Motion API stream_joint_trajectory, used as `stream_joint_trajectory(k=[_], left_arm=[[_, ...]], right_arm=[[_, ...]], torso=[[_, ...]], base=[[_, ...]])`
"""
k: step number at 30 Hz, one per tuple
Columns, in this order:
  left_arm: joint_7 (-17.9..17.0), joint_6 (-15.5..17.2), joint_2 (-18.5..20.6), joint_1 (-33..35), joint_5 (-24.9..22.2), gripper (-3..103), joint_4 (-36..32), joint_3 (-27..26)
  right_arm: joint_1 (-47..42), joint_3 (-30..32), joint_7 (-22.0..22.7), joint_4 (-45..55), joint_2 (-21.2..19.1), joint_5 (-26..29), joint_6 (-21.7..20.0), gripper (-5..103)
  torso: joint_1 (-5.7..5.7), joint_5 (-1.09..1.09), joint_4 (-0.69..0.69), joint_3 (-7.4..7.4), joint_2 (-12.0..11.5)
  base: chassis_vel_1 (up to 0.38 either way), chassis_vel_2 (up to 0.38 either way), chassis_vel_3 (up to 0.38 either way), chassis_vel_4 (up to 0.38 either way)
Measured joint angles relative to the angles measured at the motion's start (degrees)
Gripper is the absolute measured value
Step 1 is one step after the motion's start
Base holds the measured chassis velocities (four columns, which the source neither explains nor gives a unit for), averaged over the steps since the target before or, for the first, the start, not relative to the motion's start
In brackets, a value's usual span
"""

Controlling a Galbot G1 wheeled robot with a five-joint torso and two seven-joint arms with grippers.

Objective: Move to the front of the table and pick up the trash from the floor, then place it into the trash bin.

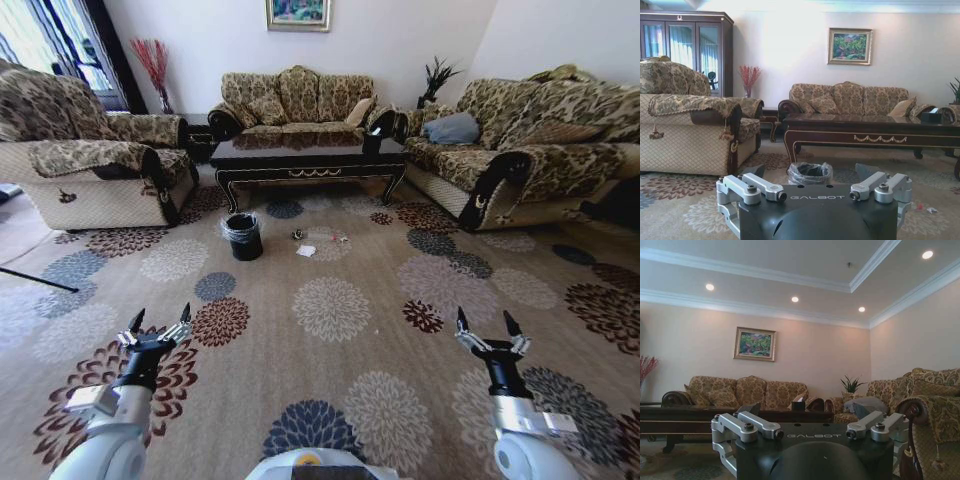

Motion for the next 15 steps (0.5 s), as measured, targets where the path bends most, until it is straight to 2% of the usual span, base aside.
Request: stream_joint_trajectory(k=[15], left_arm=[[0.02,0.05,0.66,-0.6,-1.21,100,-0.48,-0.47]], right_arm=[[0.36,-0.46,0.06,-0.57,-0.46,-0.05,1.14,100]], torso=[[-1.16,-0.01,-0.01,-2.24,-3.41]], base=[[0.0,0.0,0.0,0.0]])
